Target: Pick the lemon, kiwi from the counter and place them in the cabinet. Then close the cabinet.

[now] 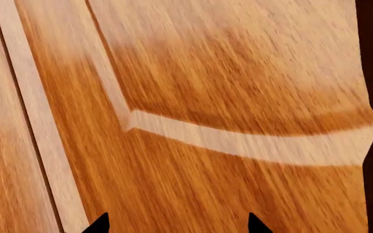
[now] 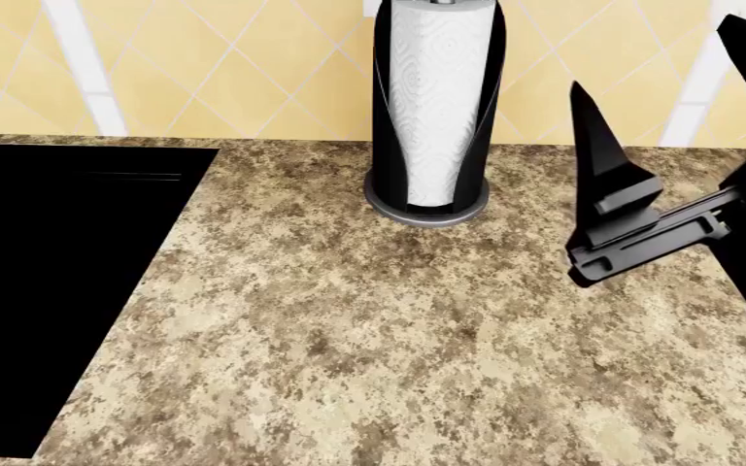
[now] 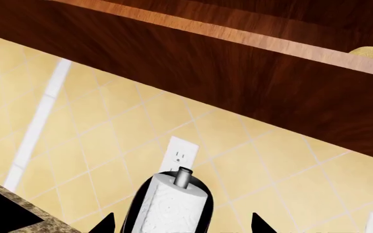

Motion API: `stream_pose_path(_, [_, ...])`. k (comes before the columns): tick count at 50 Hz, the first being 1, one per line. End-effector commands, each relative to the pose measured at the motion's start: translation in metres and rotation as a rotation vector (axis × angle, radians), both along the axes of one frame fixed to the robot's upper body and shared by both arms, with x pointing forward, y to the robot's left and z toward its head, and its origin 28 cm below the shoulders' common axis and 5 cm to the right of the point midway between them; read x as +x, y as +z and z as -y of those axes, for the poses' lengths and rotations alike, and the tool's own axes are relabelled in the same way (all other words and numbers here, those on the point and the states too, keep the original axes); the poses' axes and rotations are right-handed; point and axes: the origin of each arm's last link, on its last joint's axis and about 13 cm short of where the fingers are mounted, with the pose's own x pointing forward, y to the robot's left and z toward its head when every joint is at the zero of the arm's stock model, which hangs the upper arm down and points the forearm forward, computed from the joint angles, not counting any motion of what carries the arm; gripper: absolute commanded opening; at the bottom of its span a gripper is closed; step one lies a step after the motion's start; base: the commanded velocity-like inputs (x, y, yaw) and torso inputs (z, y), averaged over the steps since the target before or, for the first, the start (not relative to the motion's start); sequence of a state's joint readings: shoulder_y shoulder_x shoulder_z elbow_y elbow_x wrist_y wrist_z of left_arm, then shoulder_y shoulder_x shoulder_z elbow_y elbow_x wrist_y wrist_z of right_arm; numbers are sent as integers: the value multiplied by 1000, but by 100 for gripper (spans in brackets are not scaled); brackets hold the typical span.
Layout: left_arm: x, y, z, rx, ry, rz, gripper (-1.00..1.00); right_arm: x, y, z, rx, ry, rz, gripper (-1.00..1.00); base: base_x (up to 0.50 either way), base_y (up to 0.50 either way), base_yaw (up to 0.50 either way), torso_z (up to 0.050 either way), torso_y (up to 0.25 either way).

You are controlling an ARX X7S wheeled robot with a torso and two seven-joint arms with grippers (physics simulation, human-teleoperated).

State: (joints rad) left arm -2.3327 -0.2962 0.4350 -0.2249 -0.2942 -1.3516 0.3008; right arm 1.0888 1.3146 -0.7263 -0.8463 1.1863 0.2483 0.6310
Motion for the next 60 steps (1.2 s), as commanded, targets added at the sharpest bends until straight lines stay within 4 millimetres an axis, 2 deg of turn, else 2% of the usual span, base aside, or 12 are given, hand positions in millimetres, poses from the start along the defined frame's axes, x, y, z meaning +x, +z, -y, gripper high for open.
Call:
stream_pose_path(1, [-3, 14, 51, 203, -273, -16, 100, -1, -6, 3, 10, -12, -8, 100, 0, 0, 0, 0, 0])
stream_pose_path(9, [3, 17, 58, 201, -275, -19, 100, -8, -20, 9, 30, -37, -23, 100, 0, 0, 0, 1, 0])
stream_pose_path(19, [4, 19, 65, 208, -290, -18, 100, -16, -51, 23, 69, -101, -70, 100, 0, 0, 0, 1, -2])
stream_pose_path(24, [7, 19, 69, 216, -289, -19, 100, -18, -57, 27, 83, -118, -79, 100, 0, 0, 0, 2, 0])
stream_pose_path(35, [16, 19, 79, 264, -267, -16, 100, -19, -63, 29, 99, -128, -87, 100, 0, 0, 0, 1, -1])
stream_pose_path(47, [37, 16, 90, 359, -220, -61, 100, -19, -61, 30, 109, -127, -78, 100, 0, 0, 0, 1, -4])
stream_pose_path(57, [49, 11, 98, 461, -71, -67, 100, -20, -58, 29, 113, -124, -70, 100, 0, 0, 0, 0, -8])
stream_pose_path(60, [50, 10, 102, 473, -77, -60, 100, -19, -59, 30, 113, -123, -68, 100, 0, 0, 0, 0, -8])
